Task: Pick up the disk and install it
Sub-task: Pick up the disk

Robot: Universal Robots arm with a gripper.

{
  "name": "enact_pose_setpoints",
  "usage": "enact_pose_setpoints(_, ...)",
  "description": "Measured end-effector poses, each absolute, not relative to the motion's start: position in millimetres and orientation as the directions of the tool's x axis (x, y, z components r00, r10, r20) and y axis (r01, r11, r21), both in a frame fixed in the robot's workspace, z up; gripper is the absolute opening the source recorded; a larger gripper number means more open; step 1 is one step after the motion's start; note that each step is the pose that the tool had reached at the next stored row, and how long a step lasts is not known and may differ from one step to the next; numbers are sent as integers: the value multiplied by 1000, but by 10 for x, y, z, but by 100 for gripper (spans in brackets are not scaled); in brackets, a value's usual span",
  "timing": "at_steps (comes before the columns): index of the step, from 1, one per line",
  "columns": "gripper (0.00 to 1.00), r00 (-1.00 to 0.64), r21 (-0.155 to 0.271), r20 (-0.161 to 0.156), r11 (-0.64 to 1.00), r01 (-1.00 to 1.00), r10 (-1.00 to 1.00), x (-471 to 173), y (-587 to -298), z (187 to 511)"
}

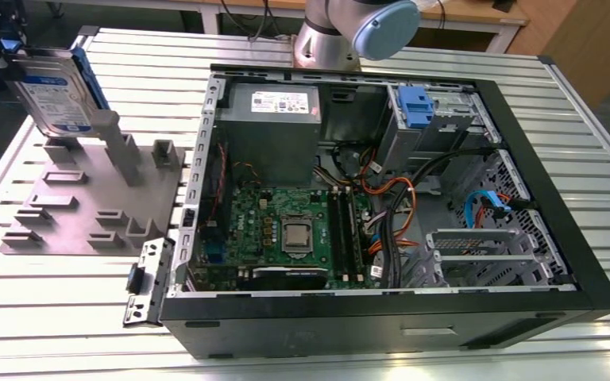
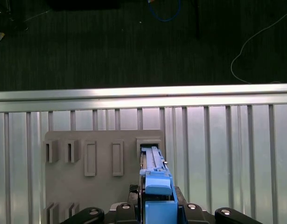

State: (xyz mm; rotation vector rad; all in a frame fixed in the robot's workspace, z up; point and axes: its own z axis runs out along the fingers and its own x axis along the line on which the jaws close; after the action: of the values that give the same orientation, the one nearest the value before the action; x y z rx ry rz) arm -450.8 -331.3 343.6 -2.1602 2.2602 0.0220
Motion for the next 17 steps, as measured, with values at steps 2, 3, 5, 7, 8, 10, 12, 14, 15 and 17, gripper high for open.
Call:
enact_pose_setpoints(2,37,-45,0,-21,45,-999,-999,-4508,-3313,3440)
enact_pose_setpoints(3,37,-45,0,-21,45,-999,-999,-4508,-3313,3443)
enact_pose_setpoints(5,37,-45,0,-21,45,-999,-999,-4508,-3313,3448)
enact_pose_setpoints(7,37,-45,0,-21,45,-999,-999,-4508,-3313,3451)
enact_pose_setpoints(8,37,-45,0,-21,45,-999,-999,-4508,-3313,3451)
enact_pose_setpoints(10,37,-45,0,-21,45,-999,-999,-4508,-3313,3470)
enact_pose_setpoints(12,37,-45,0,-21,45,-999,-999,-4508,-3313,3473)
enact_pose_setpoints(14,37,-45,0,-21,45,-999,-999,-4508,-3313,3503)
enact_pose_setpoints(15,37,-45,0,-21,45,-999,-999,-4508,-3313,3514)
enact_pose_setpoints(17,37,-45,0,-21,45,-999,-999,-4508,-3313,3518)
